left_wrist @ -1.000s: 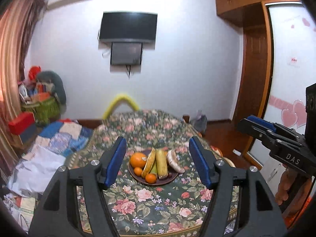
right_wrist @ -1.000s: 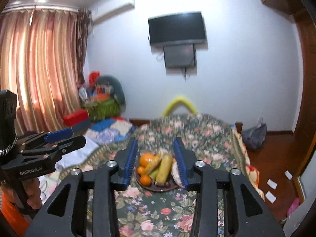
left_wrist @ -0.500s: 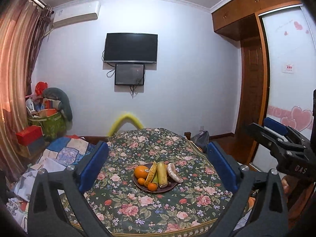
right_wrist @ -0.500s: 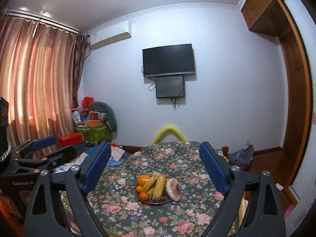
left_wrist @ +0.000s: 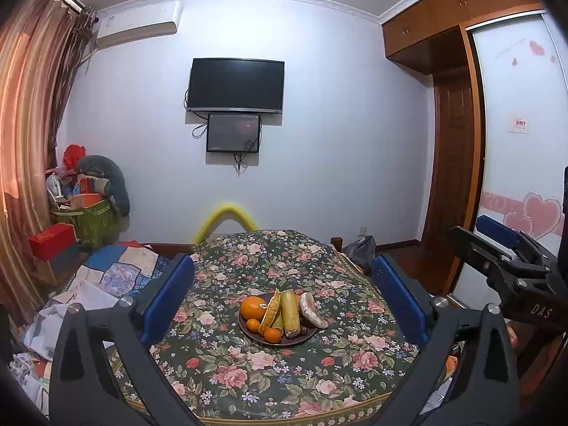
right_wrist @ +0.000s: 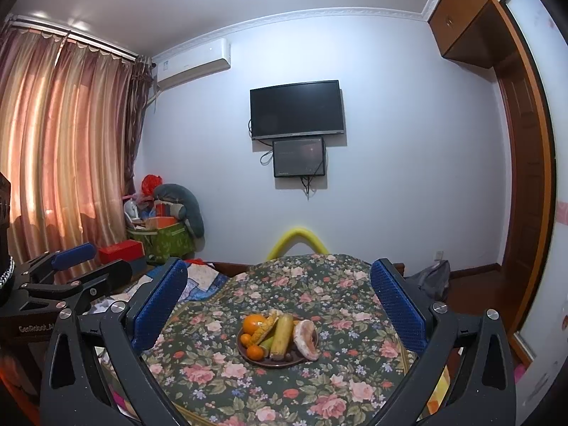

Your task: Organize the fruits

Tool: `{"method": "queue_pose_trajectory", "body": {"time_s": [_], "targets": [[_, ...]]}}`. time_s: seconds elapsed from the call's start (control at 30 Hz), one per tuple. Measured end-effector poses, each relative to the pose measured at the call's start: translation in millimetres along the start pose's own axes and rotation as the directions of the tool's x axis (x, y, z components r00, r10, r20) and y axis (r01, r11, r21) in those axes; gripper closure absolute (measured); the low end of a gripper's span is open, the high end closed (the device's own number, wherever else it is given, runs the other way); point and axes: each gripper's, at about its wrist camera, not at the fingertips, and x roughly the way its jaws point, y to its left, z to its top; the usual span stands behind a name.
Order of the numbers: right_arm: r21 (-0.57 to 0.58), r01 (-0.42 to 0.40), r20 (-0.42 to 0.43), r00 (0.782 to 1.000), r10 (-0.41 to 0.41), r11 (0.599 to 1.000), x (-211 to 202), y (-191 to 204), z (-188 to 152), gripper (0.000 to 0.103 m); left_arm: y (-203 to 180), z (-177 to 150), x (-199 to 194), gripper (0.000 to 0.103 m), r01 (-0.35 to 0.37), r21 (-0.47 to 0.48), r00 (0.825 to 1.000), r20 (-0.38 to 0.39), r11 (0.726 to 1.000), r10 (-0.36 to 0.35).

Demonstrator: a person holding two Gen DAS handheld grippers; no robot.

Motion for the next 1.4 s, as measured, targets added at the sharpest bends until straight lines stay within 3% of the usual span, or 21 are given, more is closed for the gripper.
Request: {"method": "queue_pose_trajectory", "body": {"time_s": [1.4], "targets": [[0.001,0.006,0.007,1.000,-0.006,1.000,-4.4,-0.8,3.8,0.000,-4.9,2.4,0.8,0.000,0.023,0.014,1.000,-0.004,1.000,-0.023]]}}
